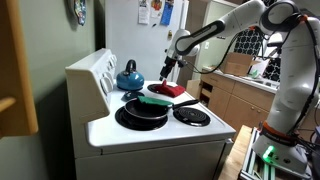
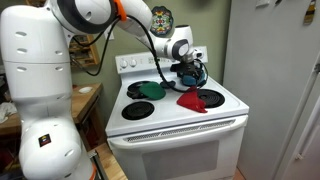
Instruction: Fold the red towel on the stove twice
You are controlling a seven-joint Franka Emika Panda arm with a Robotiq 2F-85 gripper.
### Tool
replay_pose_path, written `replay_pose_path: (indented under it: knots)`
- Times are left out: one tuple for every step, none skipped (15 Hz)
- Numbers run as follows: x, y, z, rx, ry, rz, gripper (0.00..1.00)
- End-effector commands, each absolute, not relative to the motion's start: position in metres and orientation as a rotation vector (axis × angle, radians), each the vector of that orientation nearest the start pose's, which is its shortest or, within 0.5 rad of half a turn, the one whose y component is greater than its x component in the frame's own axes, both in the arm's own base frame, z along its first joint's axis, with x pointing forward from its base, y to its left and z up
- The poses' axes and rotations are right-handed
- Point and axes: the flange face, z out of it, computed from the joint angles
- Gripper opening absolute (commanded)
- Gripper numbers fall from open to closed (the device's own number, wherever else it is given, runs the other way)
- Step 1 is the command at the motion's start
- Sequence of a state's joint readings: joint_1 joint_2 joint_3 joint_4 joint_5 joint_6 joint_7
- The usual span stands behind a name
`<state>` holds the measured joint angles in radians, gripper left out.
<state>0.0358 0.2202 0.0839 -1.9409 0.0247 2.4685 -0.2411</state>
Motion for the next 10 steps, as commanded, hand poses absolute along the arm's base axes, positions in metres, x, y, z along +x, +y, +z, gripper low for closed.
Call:
replay_pose_path:
  knots:
    - [0.608,0.067,0.418,-3.045,-0.442,-0.528,1.0]
    - [0.599,0.063,0.421,-3.067,-0.383,-0.457,1.0]
    - [0.592,0.061,0.425,-3.073,-0.33,-0.446,1.0]
    - [0.584,0.057,0.429,-3.084,-0.279,-0.442,1.0]
    - [0.576,0.054,0.432,-3.092,-0.22,-0.429,1.0]
    - [0.569,0.048,0.434,-3.103,-0.161,-0.424,1.0]
    - [0.562,0.044,0.438,-3.112,-0.106,-0.416,1.0]
    - [0.555,0.039,0.44,-3.121,-0.05,-0.401,1.0]
    - [0.549,0.033,0.442,-3.134,0.003,-0.391,1.0]
    - [0.544,0.026,0.443,-3.145,0.071,-0.393,1.0]
